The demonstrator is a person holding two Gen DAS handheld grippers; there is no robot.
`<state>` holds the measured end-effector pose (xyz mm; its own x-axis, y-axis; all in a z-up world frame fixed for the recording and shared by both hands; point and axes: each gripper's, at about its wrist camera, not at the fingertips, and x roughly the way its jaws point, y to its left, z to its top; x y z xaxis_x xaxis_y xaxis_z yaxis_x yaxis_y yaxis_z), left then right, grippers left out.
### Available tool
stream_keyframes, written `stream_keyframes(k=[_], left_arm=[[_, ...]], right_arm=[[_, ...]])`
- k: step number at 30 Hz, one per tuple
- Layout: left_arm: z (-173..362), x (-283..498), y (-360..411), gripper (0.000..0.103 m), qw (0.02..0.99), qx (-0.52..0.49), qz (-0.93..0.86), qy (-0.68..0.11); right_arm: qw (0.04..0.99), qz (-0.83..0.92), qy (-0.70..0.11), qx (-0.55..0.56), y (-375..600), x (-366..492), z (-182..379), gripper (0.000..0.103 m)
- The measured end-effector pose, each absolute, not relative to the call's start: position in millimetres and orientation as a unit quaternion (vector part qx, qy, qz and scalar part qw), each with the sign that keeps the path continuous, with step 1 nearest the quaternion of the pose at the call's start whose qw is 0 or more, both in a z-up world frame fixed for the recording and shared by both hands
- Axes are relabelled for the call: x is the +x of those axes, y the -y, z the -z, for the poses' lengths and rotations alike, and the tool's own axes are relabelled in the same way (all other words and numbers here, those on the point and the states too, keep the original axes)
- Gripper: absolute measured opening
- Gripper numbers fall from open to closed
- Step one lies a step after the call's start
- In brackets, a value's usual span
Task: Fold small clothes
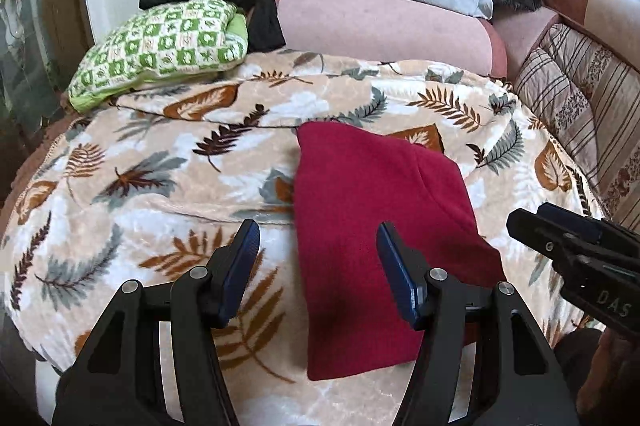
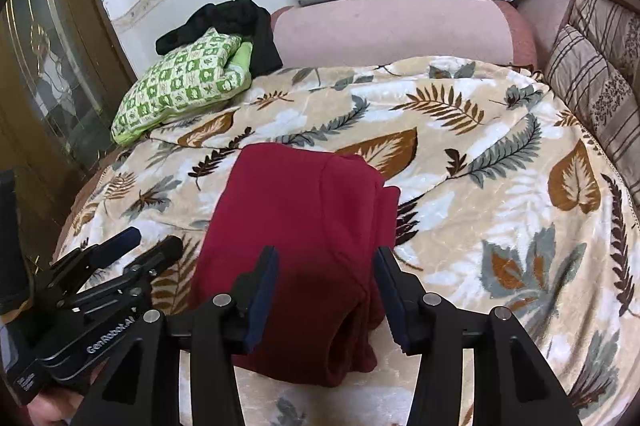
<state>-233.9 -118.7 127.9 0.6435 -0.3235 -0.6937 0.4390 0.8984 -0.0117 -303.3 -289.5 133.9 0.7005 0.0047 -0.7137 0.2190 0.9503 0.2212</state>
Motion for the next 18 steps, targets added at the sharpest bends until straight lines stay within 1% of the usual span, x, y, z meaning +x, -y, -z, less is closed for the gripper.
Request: stream_keyframes(k=[4, 6, 9, 18], left_arm=[[-132.8, -238.3, 115.2, 0.061, 0.906, 0.081, 0.21, -0.359], [-134.7, -239.6, 114.1, 0.061, 0.906, 0.081, 0.209, -0.358], [-136.9, -239.5, 111.8, 0.061, 0.907, 0.08, 0.207, -0.358], [-139.0, -238.5, 105.1, 0.061, 0.908, 0.072, 0.204, -0.359]], right_arm=[[0.913, 0.06, -0.379, 0.137, 283.6, -304.8, -137.2, 0.054], [0.915, 0.063, -0.375, 0.136, 281.0, -306.1, -139.0, 0.059], [0.917, 0.066, -0.37, 0.133, 277.0, -306.3, -142.6, 0.063], [0.919, 0.064, -0.368, 0.124, 270.9, -302.2, -146.5, 0.064]])
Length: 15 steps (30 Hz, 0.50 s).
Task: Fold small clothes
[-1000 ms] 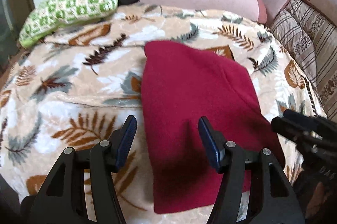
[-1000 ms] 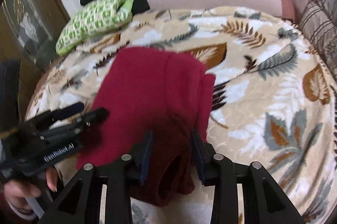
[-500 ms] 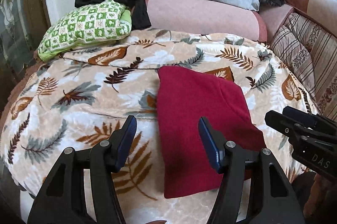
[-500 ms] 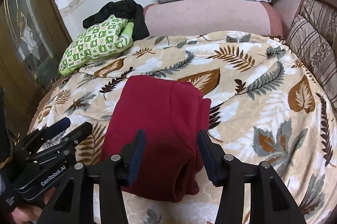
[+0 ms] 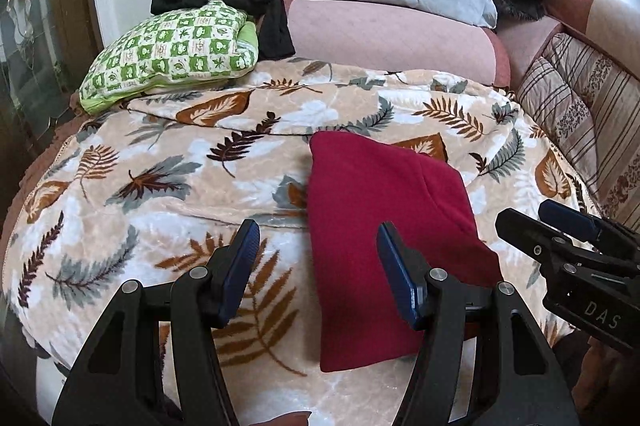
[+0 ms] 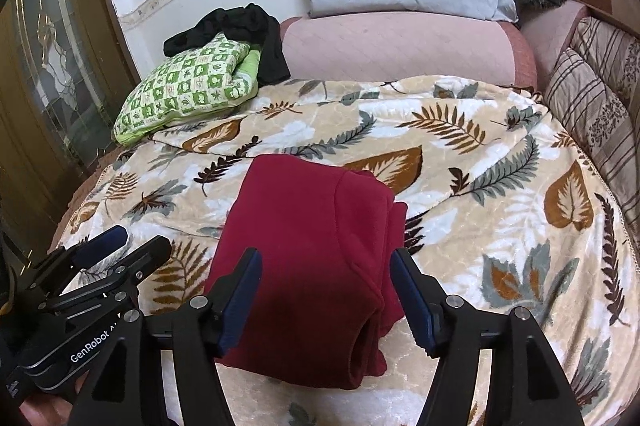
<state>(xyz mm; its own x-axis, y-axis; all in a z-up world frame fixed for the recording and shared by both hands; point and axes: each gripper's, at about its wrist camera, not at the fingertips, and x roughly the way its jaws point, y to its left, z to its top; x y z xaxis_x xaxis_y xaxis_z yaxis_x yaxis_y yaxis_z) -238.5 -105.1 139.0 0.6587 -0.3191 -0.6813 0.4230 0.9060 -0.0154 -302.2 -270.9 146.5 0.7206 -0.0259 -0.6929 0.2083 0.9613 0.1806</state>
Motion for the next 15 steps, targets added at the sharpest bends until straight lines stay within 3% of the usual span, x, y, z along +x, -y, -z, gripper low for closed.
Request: stream_keyframes(k=[15], left_arm=[[-136.8, -238.4, 105.9, 0.061, 0.909, 0.074, 0.201, -0.357]], right_arm=[[0.917, 0.066, -0.374, 0.122, 270.7, -300.7, -142.7, 0.065]])
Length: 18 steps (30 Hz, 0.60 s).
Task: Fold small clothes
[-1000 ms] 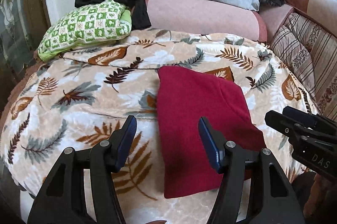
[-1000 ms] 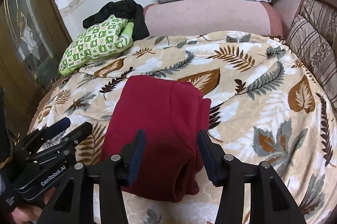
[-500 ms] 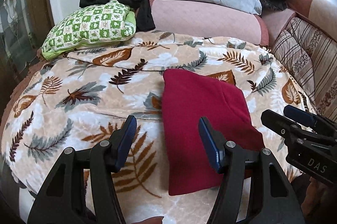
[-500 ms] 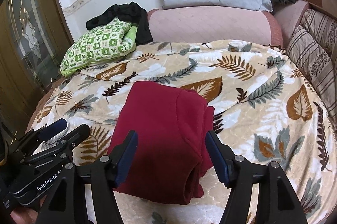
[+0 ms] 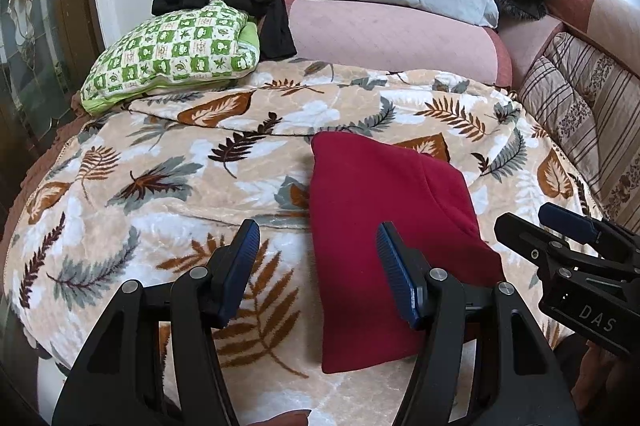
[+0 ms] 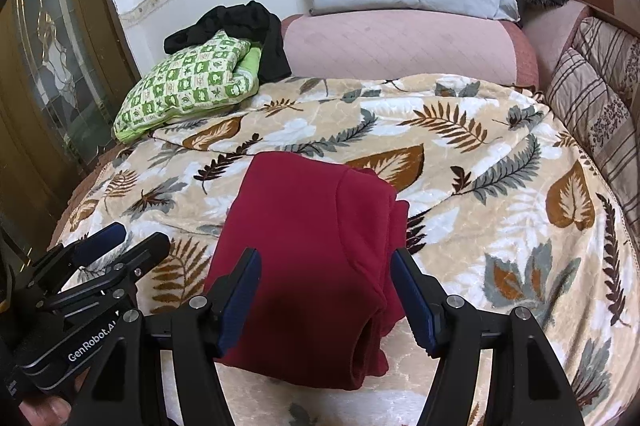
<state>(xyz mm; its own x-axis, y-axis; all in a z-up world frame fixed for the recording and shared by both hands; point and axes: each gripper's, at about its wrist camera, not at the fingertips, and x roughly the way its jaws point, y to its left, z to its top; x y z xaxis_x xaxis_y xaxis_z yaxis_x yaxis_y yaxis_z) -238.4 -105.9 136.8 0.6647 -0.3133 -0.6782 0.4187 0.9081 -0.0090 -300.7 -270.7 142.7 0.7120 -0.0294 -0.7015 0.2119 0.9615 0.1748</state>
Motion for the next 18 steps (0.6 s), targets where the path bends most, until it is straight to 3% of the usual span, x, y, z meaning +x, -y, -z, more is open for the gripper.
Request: stream_keyframes(k=[18], left_arm=[[-133.0, -232.6, 103.0, 0.061, 0.905, 0.078, 0.204, -0.365]], right_arm=[[0.913, 0.06, -0.384, 0.125, 266.8, -296.0, -136.2, 0.065]])
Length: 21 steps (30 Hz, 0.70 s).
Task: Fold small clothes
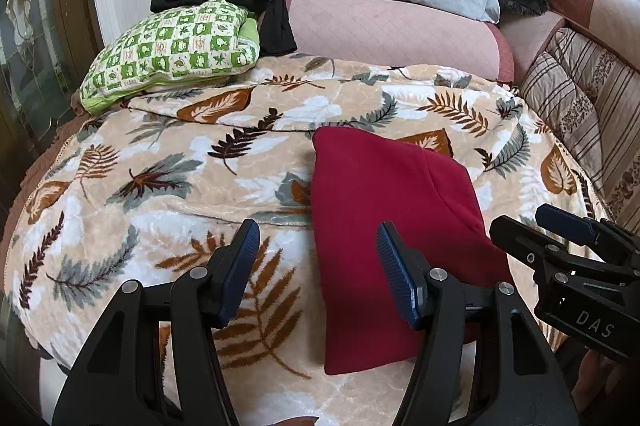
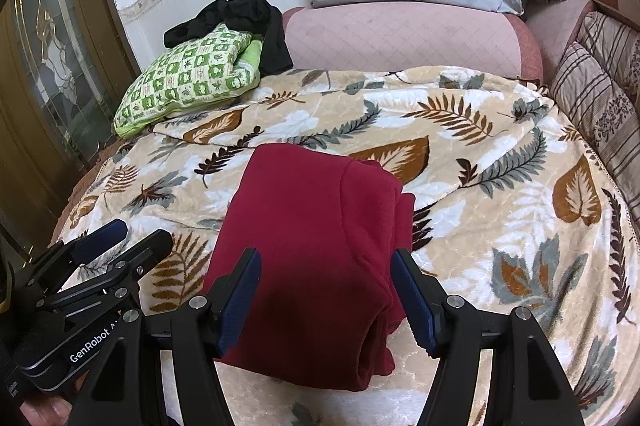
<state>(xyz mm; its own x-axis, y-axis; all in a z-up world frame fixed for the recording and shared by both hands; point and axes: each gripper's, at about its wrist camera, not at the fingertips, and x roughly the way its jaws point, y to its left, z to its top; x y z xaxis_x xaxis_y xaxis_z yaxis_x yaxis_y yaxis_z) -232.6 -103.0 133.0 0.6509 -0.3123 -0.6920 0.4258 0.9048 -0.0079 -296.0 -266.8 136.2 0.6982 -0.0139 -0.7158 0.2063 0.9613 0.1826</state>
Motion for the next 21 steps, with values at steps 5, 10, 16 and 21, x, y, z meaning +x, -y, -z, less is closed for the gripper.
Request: stream_keyframes(k=[5, 10, 16, 21], left_arm=[[-131.5, -230.8, 103.5, 0.061, 0.904, 0.08, 0.204, -0.367], [-131.2, -230.4, 103.3, 0.061, 0.904, 0.081, 0.203, -0.367], [-129.4, -229.5, 103.3, 0.061, 0.903, 0.08, 0.204, -0.369], [-129.2, -229.0, 103.6, 0.061, 0.903, 0.08, 0.204, -0.37]], right_arm=[[0.911, 0.06, -0.389, 0.126, 262.8, -293.3, -133.3, 0.065], [0.91, 0.059, -0.39, 0.128, 261.7, -293.0, -131.7, 0.065], [0.91, 0.059, -0.39, 0.13, 260.2, -291.5, -130.4, 0.065], [0.908, 0.059, -0.393, 0.132, 258.9, -290.0, -128.6, 0.065]])
